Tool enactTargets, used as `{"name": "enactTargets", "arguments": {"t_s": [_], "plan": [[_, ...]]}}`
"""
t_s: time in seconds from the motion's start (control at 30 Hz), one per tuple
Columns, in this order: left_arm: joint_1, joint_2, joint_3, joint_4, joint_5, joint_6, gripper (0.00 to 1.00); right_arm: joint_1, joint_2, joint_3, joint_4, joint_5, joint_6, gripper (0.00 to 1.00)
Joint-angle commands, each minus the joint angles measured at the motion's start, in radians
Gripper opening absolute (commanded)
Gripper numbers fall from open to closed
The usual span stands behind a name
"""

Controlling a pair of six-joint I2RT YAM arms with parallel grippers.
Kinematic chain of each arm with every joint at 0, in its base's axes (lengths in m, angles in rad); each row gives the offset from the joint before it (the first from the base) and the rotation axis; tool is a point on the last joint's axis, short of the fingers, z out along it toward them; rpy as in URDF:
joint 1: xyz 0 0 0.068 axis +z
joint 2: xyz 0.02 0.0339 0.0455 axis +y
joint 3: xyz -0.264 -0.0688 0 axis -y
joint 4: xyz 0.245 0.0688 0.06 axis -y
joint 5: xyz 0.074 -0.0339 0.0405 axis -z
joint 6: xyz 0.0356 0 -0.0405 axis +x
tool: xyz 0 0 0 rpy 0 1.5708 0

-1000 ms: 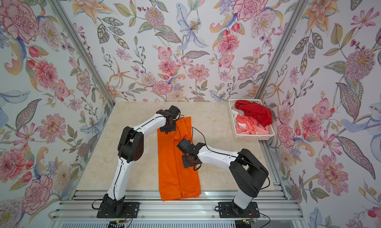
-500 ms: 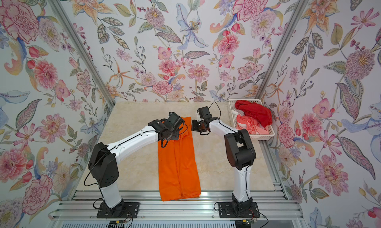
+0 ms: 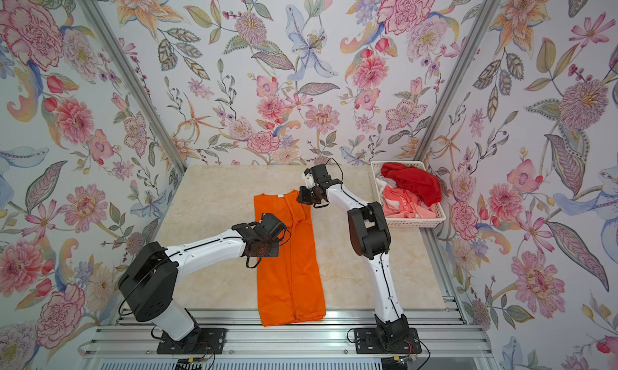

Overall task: Fold and stack t-shirts
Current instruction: Smooth out the T-shirt at the center of the board.

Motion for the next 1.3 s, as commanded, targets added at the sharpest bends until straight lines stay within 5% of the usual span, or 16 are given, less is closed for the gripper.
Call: {"name": "enactTargets", "arguments": {"t_s": [0.0, 0.63, 0.83, 1.1, 1.27], "plan": [[-0.006, -0.071, -0.034, 0.016, -0.036, -0.030, 0.00, -0.003, 0.037, 0.035, -0.103, 0.050, -0.047, 0.00], [0.011, -0.322, -0.105, 0.004, -0.115, 0.004, 0.00, -0.025, 0.128, 0.121, -0.212, 0.128, -0.093, 0.00], [0.022, -0.312, -0.111, 0.001, -0.118, 0.003, 0.00, -0.011, 0.136, 0.144, -0.190, -0.001, -0.088, 0.00], [0.033, -0.240, -0.108, 0.001, -0.114, -0.001, 0.00, 0.095, 0.105, 0.270, -0.197, -0.361, -0.169, 0.00], [0.038, -0.194, -0.097, 0.001, -0.111, -0.001, 0.00, 0.196, 0.053, 0.349, -0.350, -0.346, -0.309, 0.01]]}}
